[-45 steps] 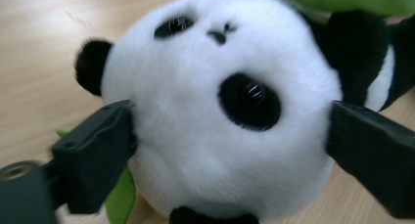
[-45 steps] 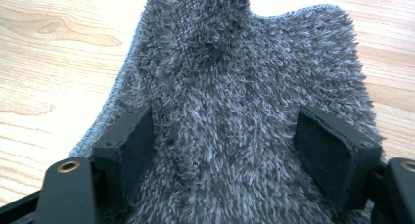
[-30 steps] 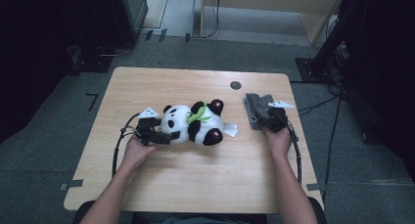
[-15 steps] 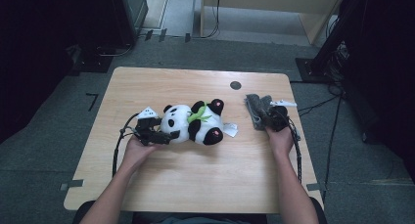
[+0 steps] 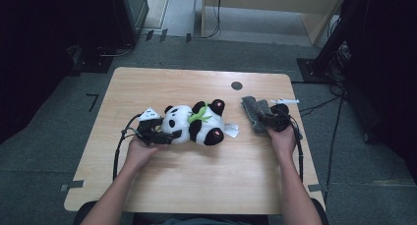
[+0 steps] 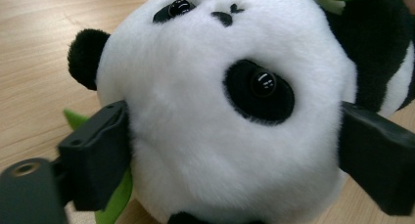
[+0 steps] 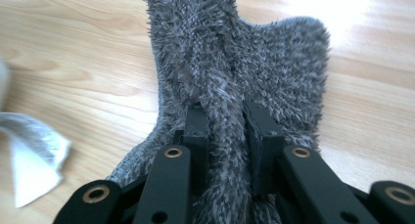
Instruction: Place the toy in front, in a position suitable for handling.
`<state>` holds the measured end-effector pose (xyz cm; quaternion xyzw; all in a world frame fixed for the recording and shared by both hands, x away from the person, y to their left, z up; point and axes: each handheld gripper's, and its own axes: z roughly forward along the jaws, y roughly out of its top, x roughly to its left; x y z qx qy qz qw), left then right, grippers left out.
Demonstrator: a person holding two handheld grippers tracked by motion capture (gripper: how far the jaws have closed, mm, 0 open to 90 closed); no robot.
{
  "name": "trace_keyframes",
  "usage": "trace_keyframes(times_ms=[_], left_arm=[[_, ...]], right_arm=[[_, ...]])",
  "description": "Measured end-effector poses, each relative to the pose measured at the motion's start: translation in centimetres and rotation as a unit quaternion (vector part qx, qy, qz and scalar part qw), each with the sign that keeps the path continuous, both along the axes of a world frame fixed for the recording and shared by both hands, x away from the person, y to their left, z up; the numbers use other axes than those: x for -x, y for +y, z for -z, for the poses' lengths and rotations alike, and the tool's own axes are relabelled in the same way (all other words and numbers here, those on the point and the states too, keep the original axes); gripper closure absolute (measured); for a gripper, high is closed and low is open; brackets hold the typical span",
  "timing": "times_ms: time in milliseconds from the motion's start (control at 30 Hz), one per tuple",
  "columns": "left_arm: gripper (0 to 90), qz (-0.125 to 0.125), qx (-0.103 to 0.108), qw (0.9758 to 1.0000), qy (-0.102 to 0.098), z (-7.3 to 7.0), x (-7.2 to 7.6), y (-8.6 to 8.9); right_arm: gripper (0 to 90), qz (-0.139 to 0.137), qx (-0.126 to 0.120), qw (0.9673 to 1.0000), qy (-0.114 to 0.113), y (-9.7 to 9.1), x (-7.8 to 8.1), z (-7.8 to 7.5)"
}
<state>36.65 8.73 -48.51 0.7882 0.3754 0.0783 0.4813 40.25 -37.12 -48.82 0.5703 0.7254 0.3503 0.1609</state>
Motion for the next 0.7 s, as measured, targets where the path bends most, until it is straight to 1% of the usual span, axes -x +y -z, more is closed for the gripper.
trace_keyframes(times_ms=[33,100,133,167,200,267,333,367,500,600,633,700], left_arm=[[16.6,-0.001,-0.001,1.0000,-0.002,0.0,0.1,0.0],[22.5,-0.003,-0.005,1.0000,-0.004,-0.1,0.3,0.1],[24.3,-0.004,-0.007,1.0000,-0.006,-0.1,0.4,0.1],[25.8,-0.003,-0.009,0.9999,-0.007,-0.1,0.4,0.1],[25.8,-0.004,-0.009,0.9999,-0.007,-0.1,0.5,0.1],[29.0,-0.004,-0.011,0.9999,-0.011,0.0,0.7,0.2],[30.6,-0.002,-0.014,0.9998,-0.011,-0.1,0.8,0.1],[31.3,-0.003,-0.015,0.9998,-0.010,-0.1,0.8,0.1],[31.2,-0.006,-0.011,0.9999,-0.009,0.0,0.9,0.2],[31.4,-0.009,-0.013,0.9998,-0.008,-0.1,1.0,0.2],[32.0,-0.009,-0.004,1.0000,0.002,0.0,0.9,0.3],[32.3,-0.009,0.000,0.9999,0.005,0.0,0.8,0.3]], right_arm=[[75.1,-0.006,-0.004,1.0000,-0.005,0.3,0.2,-0.4],[75.2,-0.008,-0.008,0.9999,-0.006,0.4,0.3,-0.6],[75.3,-0.011,-0.021,0.9997,-0.006,0.5,0.3,-1.0],[75.3,-0.013,-0.026,0.9996,-0.007,0.7,0.4,-1.2],[75.3,-0.013,-0.026,0.9996,-0.007,0.7,0.4,-1.2],[75.4,-0.020,-0.029,0.9993,-0.011,0.9,0.5,-1.7],[75.3,-0.028,-0.030,0.9991,-0.014,1.3,0.7,-2.2],[75.4,-0.036,-0.029,0.9988,-0.018,1.7,0.9,-2.7],[75.4,-0.045,-0.025,0.9985,-0.018,2.2,1.0,-3.0],[75.4,-0.051,-0.034,0.9980,-0.017,2.5,1.1,-3.3],[75.4,-0.055,-0.037,0.9976,-0.020,2.8,1.1,-3.5],[75.4,-0.056,-0.037,0.9975,-0.019,3.0,1.1,-3.6]])
